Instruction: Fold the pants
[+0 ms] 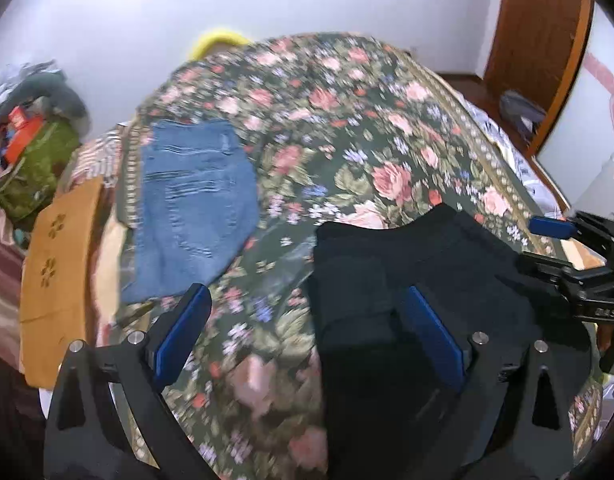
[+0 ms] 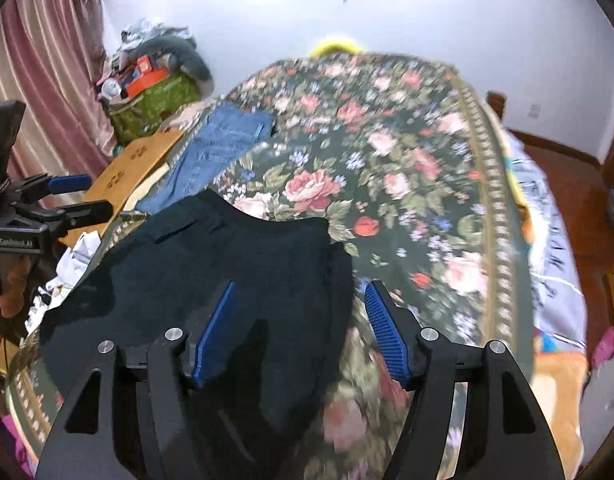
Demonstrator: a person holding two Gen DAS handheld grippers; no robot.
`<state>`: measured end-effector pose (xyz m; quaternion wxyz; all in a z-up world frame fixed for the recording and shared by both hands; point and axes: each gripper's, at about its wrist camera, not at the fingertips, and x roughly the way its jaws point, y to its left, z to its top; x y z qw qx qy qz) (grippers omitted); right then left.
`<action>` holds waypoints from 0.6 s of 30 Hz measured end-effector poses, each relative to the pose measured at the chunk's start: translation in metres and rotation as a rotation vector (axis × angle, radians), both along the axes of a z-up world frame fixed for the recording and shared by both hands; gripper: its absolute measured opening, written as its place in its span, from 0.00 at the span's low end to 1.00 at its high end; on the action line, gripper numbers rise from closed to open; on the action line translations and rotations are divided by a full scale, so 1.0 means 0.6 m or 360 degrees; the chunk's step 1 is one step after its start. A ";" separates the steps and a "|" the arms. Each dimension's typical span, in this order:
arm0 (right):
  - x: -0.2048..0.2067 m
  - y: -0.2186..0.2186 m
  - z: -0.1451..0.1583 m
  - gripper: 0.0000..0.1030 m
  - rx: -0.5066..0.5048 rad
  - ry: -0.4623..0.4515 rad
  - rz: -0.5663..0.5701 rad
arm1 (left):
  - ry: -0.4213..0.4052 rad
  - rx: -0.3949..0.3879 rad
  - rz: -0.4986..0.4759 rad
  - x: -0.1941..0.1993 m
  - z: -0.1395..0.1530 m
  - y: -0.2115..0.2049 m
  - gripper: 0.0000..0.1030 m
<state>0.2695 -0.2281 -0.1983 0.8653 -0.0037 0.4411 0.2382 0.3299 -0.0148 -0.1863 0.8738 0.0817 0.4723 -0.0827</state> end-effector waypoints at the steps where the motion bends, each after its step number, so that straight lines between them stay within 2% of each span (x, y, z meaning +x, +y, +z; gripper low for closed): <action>1: 0.014 0.003 -0.011 0.55 -0.0008 0.0033 0.0008 | 0.0016 0.0036 -0.0006 0.013 -0.013 -0.009 0.95; 2: 0.029 0.007 -0.023 0.44 -0.0021 0.0069 0.0014 | 0.0018 0.0072 -0.0001 0.019 -0.023 -0.012 0.94; 3: 0.044 0.010 -0.036 0.38 -0.0028 0.0120 0.0025 | 0.0024 0.0130 0.0015 0.028 -0.037 -0.016 0.88; 4: 0.053 0.010 -0.045 0.28 -0.0034 0.0155 0.0033 | 0.0043 0.0171 0.0026 0.034 -0.049 -0.016 0.83; 5: 0.060 0.012 -0.054 0.25 -0.0035 0.0188 0.0046 | 0.0067 0.0167 0.0020 0.038 -0.059 -0.013 0.81; 10: 0.055 0.021 -0.077 0.22 -0.0120 0.0156 0.0124 | 0.0084 0.0107 0.0001 0.039 -0.080 0.001 0.82; 13: 0.047 0.023 -0.082 0.19 -0.0153 0.0114 0.0099 | 0.0059 0.0127 0.0018 0.031 -0.086 -0.002 0.82; 18: 0.042 0.017 -0.078 0.18 -0.0152 0.0098 0.0082 | 0.0072 0.0076 0.0075 0.028 -0.077 0.004 0.81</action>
